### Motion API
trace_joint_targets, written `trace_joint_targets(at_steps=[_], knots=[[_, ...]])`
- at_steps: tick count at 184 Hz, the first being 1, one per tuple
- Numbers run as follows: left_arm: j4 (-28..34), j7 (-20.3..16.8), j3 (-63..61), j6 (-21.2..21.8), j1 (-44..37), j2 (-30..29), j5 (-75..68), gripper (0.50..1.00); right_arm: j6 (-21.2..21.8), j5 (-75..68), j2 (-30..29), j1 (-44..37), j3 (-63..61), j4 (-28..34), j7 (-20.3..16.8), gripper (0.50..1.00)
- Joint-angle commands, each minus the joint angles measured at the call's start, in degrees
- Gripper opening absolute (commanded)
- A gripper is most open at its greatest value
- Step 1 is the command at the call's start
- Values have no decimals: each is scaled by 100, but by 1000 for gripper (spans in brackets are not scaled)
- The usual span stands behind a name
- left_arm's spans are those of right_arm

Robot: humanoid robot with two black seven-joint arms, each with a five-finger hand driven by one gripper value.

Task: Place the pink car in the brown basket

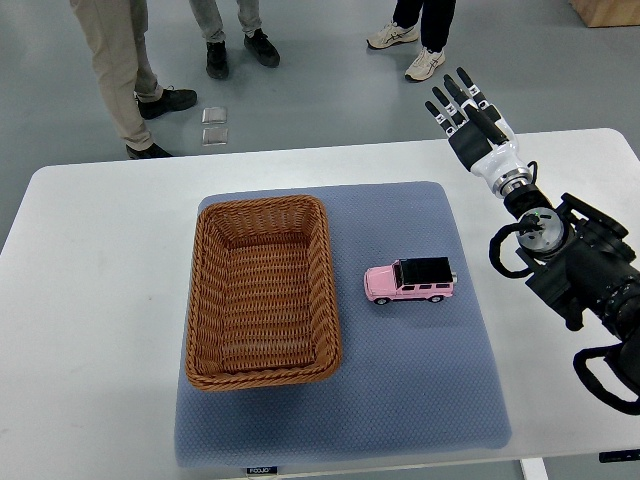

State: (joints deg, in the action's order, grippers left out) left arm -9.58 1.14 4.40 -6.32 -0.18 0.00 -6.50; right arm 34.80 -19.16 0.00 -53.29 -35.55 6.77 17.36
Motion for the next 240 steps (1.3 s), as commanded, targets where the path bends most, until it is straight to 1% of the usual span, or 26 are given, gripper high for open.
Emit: trace_joint_targets(at_steps=[1,70,104,116,132,145,168,180,205,225,226,233,235,240], knots=[[-1,0,0,0,1,0,0,1000,0,0,0,3,13,0,4,930],[-1,-18,9,0,27,0,0,1000,20,26,0,-6,39,0,-22,928],[-9,-26,9,0,27,0,0,1000,9,835,0,-93,66,9,-75,928],[-18,-18,8,0,27,0,0,1000,18,1502,0,-339,241,9,-250,928],[-18,-18,0,0,27,0,0,1000,20,2083,70,-603,391,9,-294,928],[-18,-26,0,0,27,0,0,1000,20,2531,299,-955,602,9,-347,928],[-27,-18,17,0,27,0,0,1000,20,3392,528,-1491,1402,176,-417,928],[-36,-18,9,-9,27,0,0,1000,20,3797,747,-1728,1876,413,-417,928],[-44,-18,9,-9,27,0,0,1000,20,4430,1231,-2203,2650,1424,-435,928],[-44,-18,9,-9,27,0,-9,1000,20,5106,1758,-2563,2957,2443,-584,930],[-44,-18,9,-9,27,0,0,1000,20,5176,1819,-2598,2966,2574,-593,928],[-44,-18,9,-9,27,0,0,1000,20,5388,1995,-2669,2984,2953,-637,928],[-44,-18,9,-9,27,0,0,1000,20,5536,2109,-2704,2984,3233,-681,928],[-44,-18,9,-9,27,0,0,1000,20,5686,2241,-2730,2992,3507,-725,930]])
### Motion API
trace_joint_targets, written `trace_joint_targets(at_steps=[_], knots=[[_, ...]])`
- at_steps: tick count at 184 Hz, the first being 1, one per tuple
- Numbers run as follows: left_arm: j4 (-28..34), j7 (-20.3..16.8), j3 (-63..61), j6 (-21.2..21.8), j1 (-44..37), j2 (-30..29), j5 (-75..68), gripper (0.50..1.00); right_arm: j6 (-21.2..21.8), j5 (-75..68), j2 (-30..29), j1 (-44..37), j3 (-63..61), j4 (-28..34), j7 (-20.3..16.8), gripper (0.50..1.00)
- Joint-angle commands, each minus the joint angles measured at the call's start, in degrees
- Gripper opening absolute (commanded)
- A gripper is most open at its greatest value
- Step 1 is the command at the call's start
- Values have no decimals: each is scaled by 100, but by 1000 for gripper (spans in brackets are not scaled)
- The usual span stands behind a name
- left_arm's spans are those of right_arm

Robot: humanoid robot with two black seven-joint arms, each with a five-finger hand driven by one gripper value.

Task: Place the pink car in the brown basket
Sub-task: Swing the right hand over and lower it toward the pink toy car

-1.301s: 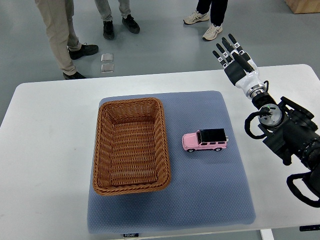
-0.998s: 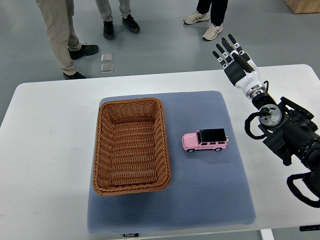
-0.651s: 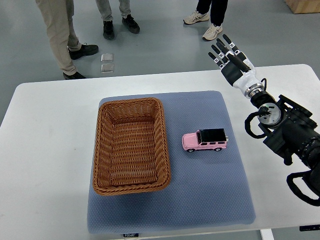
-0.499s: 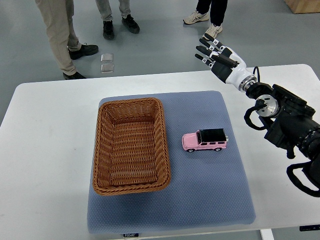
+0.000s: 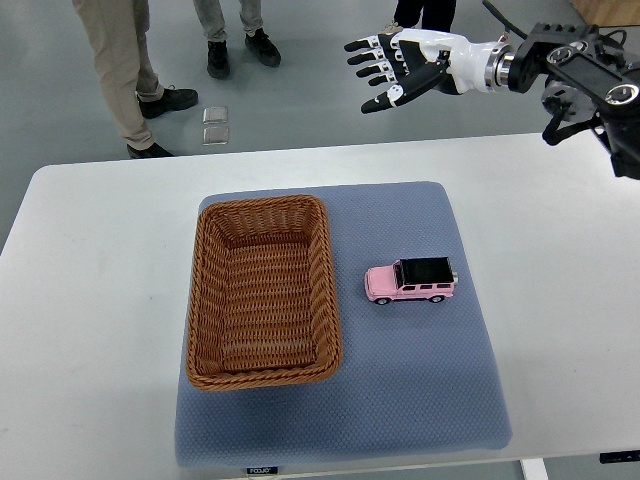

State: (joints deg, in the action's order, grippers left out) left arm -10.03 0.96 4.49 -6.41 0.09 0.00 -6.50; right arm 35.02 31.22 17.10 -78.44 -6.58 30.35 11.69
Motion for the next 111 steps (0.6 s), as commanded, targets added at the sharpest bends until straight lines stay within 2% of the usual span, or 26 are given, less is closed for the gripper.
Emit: trace_joint_targets(at_steps=[1,18,30,80,111], knots=[[2,1,0,0,0,0,0,1000,-2,726,574,-233,95,1296,-193,928],[-7,1,0,0,0,0,0,1000,-2,1315,1049,-339,122,2440,-518,928],[-16,1,-9,0,0,0,0,1000,-2,1439,1216,-348,306,2853,-624,928],[-34,1,-9,0,0,0,0,1000,-2,1501,1955,-146,772,3803,-641,928],[-34,1,-18,0,0,0,0,1000,-57,1580,2245,171,816,4067,-633,928]])
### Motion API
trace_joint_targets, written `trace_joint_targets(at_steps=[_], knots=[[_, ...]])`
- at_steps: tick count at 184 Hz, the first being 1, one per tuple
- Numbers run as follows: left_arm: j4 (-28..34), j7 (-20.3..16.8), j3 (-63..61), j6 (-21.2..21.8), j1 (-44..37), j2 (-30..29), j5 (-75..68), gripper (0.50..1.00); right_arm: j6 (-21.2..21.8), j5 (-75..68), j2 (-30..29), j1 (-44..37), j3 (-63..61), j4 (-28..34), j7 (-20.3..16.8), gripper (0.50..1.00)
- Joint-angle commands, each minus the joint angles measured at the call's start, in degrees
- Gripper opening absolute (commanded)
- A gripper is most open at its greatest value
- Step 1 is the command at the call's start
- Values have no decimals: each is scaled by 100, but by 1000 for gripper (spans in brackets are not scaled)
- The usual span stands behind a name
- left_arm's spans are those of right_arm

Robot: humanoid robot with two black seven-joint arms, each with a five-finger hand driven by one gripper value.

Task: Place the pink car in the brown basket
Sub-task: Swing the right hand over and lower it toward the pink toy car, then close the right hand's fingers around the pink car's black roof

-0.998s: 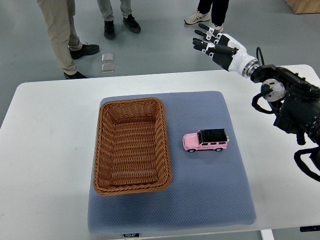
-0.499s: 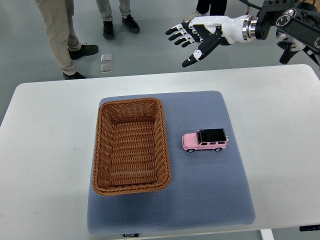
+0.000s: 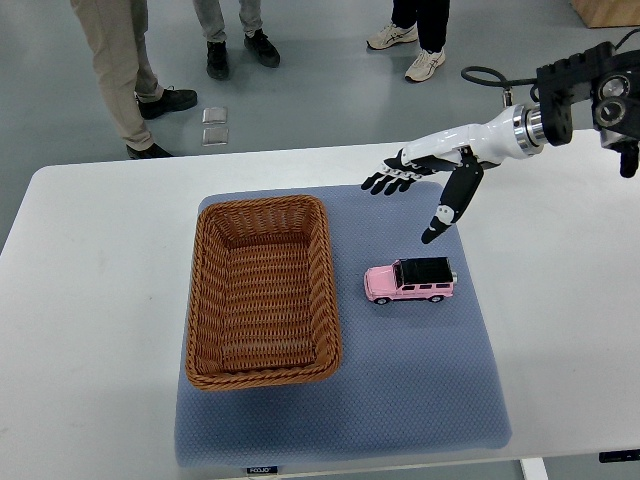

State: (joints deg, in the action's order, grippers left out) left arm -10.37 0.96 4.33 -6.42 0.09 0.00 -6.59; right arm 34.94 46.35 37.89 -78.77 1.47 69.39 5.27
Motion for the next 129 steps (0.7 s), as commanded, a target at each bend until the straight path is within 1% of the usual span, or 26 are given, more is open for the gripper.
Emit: trace_joint_targets(at_steps=[1,16,51,66,129], knots=[[0,0,-2,0,0,0,8,1000,-66,84,175,230,11,180,9,928],[0,0,-2,0,0,0,-1,1000,-233,164,227,398,11,250,18,928],[0,0,-2,0,0,0,-1,1000,-883,392,166,810,11,250,18,926],[0,0,-2,0,0,0,0,1000,-1094,550,148,969,11,241,18,924],[0,0,-11,0,0,0,-1,1000,-1507,726,60,1443,-7,189,44,919]])
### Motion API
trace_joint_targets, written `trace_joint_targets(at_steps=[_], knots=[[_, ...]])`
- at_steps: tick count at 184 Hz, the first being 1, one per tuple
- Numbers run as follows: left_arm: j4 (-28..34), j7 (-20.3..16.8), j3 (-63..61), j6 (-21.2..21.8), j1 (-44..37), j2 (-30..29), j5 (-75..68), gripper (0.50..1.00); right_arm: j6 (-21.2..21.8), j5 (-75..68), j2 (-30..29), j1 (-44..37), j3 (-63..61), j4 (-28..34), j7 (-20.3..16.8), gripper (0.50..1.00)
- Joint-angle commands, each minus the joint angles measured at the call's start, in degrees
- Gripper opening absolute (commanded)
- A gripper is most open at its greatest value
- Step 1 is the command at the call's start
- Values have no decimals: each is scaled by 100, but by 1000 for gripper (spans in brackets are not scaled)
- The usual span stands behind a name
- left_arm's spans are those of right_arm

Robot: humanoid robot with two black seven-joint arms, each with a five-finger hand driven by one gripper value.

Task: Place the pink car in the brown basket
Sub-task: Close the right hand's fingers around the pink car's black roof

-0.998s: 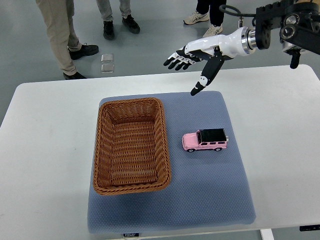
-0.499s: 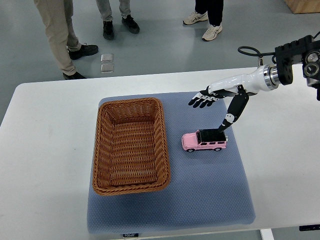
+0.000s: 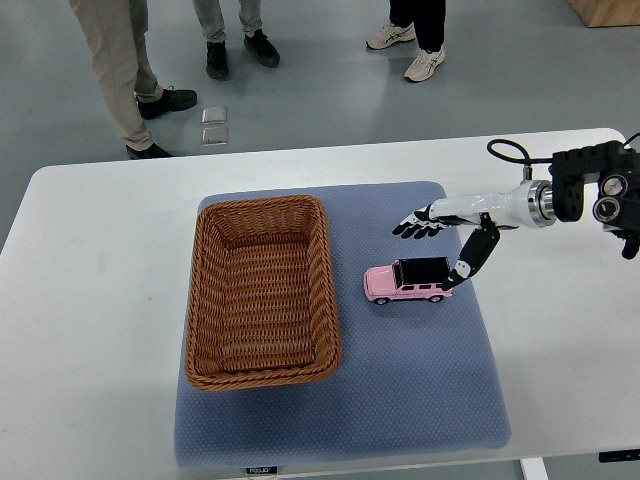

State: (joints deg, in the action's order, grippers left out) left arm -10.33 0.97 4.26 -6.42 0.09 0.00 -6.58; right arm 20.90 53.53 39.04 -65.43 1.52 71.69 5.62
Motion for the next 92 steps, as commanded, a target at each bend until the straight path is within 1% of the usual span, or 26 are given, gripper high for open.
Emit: trace_joint_targets(at_steps=[1,20,30,39,48,59,77,89,92], knots=[[-4,0,-4,0,0,0,-1,1000,-104,8,-55,110,-11,-41,9,919],[14,0,-4,0,0,0,-1,1000,-244,61,-116,198,-11,-68,9,913],[14,0,-4,0,0,0,-1,1000,-350,166,-143,259,-11,-76,18,897],[22,0,5,0,0,0,-1,1000,-438,289,-178,329,-11,-120,18,868],[31,0,-4,0,0,0,8,1000,-473,351,-231,382,-11,-173,26,862],[31,0,5,0,0,0,-1,1000,-499,377,-274,470,-20,-235,44,838],[31,0,-4,0,0,0,8,1000,-570,386,-310,540,-29,-261,44,823],[40,0,-4,0,0,0,-1,1000,-614,386,-345,576,-29,-296,44,782],[40,0,-4,0,0,0,-1,1000,-622,386,-354,584,-29,-314,44,760]])
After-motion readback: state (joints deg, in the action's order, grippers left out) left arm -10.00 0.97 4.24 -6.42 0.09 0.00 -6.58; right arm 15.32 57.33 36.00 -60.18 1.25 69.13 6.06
